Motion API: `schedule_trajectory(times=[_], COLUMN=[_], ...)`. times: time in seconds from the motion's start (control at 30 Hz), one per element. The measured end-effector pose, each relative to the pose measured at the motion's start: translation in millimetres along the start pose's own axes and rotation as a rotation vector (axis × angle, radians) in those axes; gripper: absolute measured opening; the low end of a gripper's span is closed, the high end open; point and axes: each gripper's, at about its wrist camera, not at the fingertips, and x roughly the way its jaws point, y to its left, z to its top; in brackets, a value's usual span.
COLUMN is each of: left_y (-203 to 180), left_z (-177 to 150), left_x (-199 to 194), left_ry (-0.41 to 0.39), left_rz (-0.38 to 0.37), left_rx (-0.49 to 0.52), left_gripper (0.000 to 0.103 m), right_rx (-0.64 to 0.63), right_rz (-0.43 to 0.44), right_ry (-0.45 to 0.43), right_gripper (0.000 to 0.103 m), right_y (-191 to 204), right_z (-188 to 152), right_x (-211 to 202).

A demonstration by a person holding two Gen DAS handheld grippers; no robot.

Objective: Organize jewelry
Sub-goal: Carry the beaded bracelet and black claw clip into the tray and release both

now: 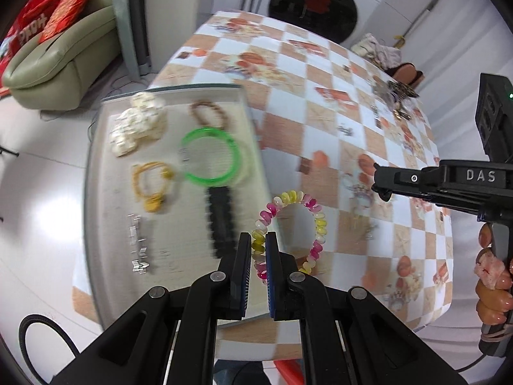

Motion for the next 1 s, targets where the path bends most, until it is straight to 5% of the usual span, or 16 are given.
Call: schedule_trajectory(times=[0.4, 1.0], left_y=[66.3, 88.2], left_z=[-4.3, -2.3], left_x=[18.1, 65.9], left_ry=[-0.007, 0.056], left_rz=[0.039, 0.112], left_rx=[-0.080, -0.069], left_gripper=[0.013, 0.013], right_rx=[-0.148, -0.183], right_rz=[0.017, -0.066], right_ry=[0.040, 0.094], right_gripper=[0.019, 0.019], right_y=[84.7, 106.7], right_z=[19.2, 48.3], right_x=[63.1, 144.1])
